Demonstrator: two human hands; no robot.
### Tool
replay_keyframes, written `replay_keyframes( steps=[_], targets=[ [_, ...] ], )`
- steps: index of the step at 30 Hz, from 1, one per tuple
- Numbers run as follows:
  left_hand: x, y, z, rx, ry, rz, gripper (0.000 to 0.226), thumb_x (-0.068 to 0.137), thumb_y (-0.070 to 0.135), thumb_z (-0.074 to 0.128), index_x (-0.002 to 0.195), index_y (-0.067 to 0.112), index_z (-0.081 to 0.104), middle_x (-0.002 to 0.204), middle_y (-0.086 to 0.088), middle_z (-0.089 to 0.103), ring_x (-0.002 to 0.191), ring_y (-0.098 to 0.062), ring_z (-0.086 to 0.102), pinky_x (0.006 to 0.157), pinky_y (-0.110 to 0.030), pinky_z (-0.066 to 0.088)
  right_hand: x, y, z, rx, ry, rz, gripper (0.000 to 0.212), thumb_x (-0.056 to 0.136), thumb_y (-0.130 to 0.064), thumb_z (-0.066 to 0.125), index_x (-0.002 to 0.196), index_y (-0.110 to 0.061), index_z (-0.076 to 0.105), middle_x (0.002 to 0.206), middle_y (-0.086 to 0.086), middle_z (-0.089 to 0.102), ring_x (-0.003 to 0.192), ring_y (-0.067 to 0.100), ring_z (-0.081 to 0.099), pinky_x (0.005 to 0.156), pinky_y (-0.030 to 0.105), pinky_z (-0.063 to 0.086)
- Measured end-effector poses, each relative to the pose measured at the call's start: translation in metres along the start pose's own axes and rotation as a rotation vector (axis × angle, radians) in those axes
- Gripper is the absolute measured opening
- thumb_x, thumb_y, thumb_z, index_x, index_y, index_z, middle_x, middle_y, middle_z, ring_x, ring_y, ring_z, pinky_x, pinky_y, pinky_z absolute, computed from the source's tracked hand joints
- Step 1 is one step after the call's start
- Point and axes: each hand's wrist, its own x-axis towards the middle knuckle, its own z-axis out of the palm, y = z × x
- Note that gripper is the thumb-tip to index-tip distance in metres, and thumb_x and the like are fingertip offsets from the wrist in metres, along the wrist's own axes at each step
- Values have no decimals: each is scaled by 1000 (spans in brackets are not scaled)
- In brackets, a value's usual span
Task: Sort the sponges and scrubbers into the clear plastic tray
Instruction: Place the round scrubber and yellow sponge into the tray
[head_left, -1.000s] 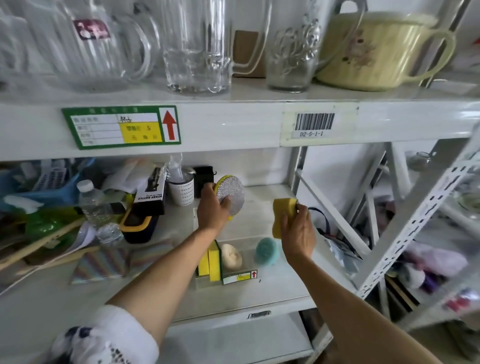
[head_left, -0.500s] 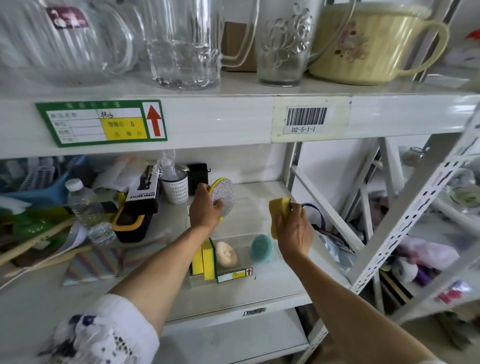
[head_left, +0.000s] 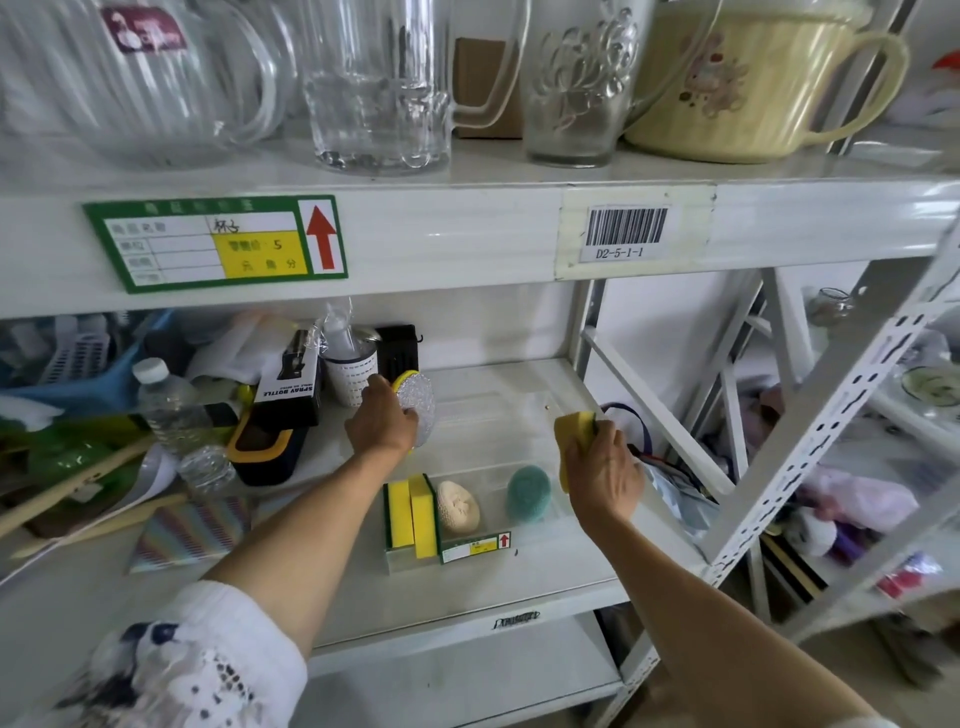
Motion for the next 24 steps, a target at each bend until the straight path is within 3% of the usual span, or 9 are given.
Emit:
replay_keyframes(
  steps=[6, 11, 18, 24],
  targets=[
    [0, -10, 7, 130, -19, -64, 52, 87, 27, 60, 129, 3, 39, 126, -18, 60, 116, -38, 58, 94, -47, 47, -3, 3, 6, -57, -52, 47, 39, 93, -39, 49, 116, -8, 47, 112, 13, 65, 98, 33, 62, 86, 43, 41],
    [0, -17, 10, 178, -14, -78, 51, 86, 29, 59, 127, 3, 42, 123, -19, 62, 115, -37, 57, 91, -45, 47, -11, 4, 10, -94, -54, -17, 33, 87, -38, 49, 107, -13, 42, 98, 9, 69, 84, 28, 64, 77, 40, 38],
    [-2, -20, 9, 153, -31, -88, 47, 86, 33, 58, 122, 6, 45, 127, -19, 58, 119, -36, 54, 94, -48, 42, -15, 3, 15, -130, -119, -5, 59, 91, -38, 44, 143, -17, 25, 107, 9, 64, 89, 30, 64, 81, 42, 40],
    [-5, -30, 6, 124, -36, -58, 53, 84, 41, 61, 122, 7, 46, 126, -16, 57, 116, -35, 56, 93, -47, 42, -17, 1, 13, -131, -103, -32, 68, 86, -38, 52, 144, -17, 23, 122, 10, 55, 102, 31, 59, 83, 44, 43]
  ],
)
